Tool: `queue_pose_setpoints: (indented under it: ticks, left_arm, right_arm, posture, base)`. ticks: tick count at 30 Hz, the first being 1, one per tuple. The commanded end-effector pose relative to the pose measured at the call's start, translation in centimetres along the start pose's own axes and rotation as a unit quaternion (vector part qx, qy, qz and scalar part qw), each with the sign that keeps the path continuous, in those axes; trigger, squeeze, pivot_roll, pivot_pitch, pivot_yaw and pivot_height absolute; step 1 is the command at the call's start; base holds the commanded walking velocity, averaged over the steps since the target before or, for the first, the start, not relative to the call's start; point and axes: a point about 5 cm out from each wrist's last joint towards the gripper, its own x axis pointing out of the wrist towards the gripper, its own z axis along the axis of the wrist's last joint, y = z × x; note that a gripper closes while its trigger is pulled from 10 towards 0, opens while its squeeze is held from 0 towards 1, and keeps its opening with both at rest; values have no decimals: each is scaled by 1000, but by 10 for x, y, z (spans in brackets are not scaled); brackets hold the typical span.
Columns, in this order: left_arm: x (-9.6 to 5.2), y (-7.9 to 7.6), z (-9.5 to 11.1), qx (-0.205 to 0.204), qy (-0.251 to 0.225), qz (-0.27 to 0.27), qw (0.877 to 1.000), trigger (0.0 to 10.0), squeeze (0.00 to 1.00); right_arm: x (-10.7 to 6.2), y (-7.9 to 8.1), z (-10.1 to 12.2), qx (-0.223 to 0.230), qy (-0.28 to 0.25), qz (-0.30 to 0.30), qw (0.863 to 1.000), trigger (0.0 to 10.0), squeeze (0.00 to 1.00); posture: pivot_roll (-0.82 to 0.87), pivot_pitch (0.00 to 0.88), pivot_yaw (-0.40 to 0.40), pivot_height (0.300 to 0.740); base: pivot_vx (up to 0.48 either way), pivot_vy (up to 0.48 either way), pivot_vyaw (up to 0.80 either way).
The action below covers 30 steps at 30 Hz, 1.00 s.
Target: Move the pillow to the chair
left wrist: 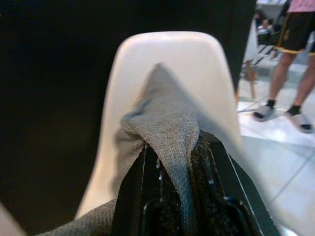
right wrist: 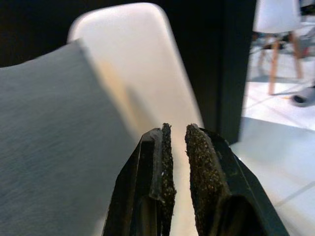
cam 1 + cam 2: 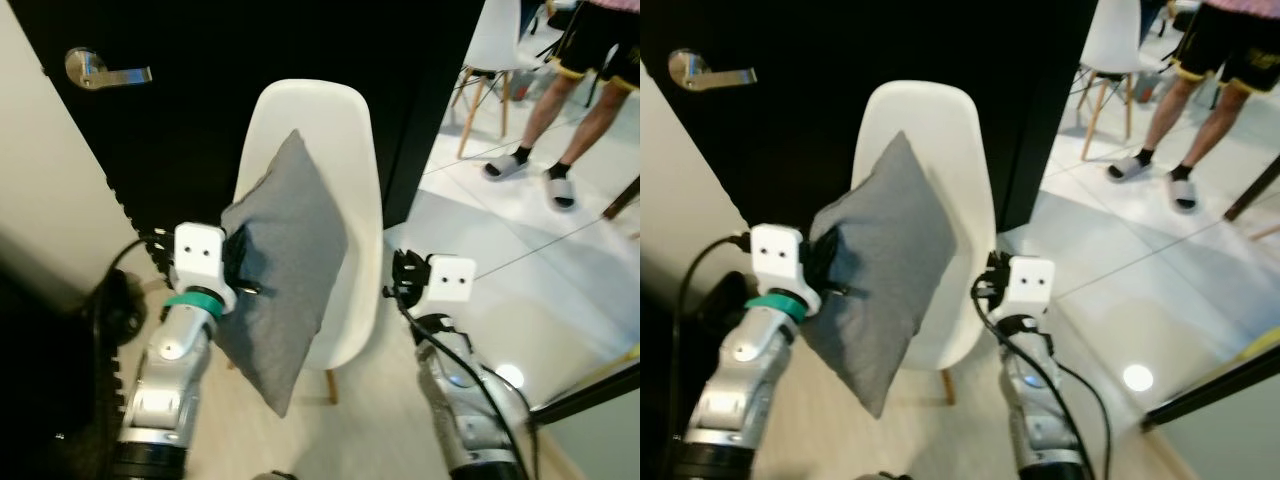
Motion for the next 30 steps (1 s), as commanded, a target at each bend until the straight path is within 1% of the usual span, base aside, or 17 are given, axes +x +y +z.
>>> queue_pose_setpoints:
  ticks: [1,11,18,25,30]
  left_arm:
    - [0,7,15,2,-40,8,999,10000,0]
    - [0,7,15,0,-41,7,999,10000,0]
    - [-1,8,13,0,-37,13,999,10000,0]
    - [-2,10,9,-3,-31,8,999,10000,0]
    - [-2,8,8,-5,-31,2,999,10000,0]
  right_arm:
    - [-2,2,-4,10,7,0,1000,10000,0]
    - [-2,1,-4,8,8,0,1000,10000,0]
    - [-2,3,-4,9,10,5,1000,10000,0]
    - [-5,4,-9,14,23,9,1000,10000,0]
    - [-6,2,-10,19,23,6,1000,10000,0]
  posture:
    - [53,17,80,740]
    - [52,13,77,740]
    - [52,13,77,740]
    - [47,0,78,740]
    - [45,0,77,720]
  base:
    - [360,0,0]
    - [373,0,0]
    - [0,0,0]
    - [0,0,0]
    - [0,0,0]
